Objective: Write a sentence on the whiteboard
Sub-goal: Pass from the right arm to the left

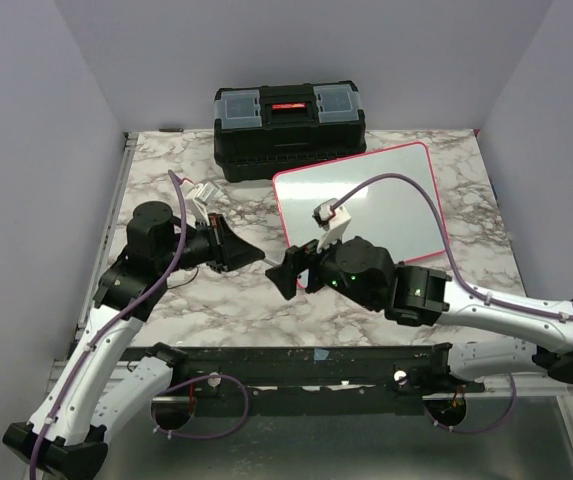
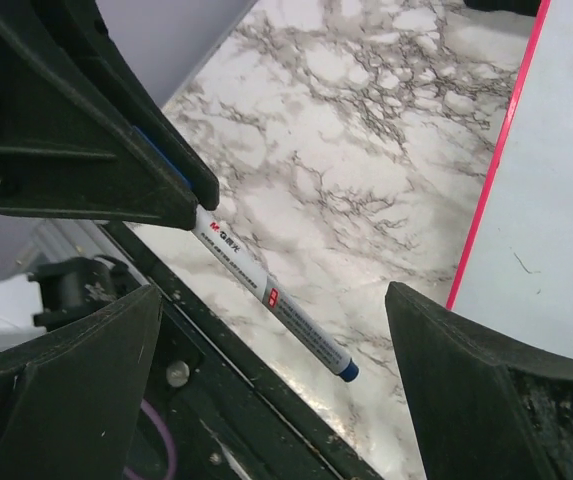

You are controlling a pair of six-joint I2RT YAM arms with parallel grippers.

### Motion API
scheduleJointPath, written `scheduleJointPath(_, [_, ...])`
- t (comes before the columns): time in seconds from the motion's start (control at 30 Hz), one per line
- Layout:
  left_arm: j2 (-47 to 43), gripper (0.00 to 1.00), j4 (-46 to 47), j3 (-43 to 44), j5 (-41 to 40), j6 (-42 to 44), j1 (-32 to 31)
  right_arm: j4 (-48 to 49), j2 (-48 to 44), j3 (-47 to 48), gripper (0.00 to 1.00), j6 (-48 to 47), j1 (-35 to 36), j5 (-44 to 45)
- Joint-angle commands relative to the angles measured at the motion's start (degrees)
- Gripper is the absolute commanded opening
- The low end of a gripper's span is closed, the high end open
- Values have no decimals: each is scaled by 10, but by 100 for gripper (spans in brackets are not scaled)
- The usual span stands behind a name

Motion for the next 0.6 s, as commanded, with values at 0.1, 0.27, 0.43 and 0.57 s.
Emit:
scheduleJointPath(0.1, [-30, 0, 119, -6, 1, -44, 1, 103, -60, -61, 95, 99, -85, -132])
scheduleJointPath(0.27, [-37, 0, 181, 0, 7, -85, 3, 204, -97, -110, 95, 156, -149, -230])
scheduleJointPath(0.43, [-22, 0, 249, 3, 34, -146, 3, 301, -110, -145, 95, 200, -182, -314])
scheduleJointPath(0.57, [-15, 0, 295, -5, 30, -189, 3, 402, -118, -185, 95, 250, -202, -355])
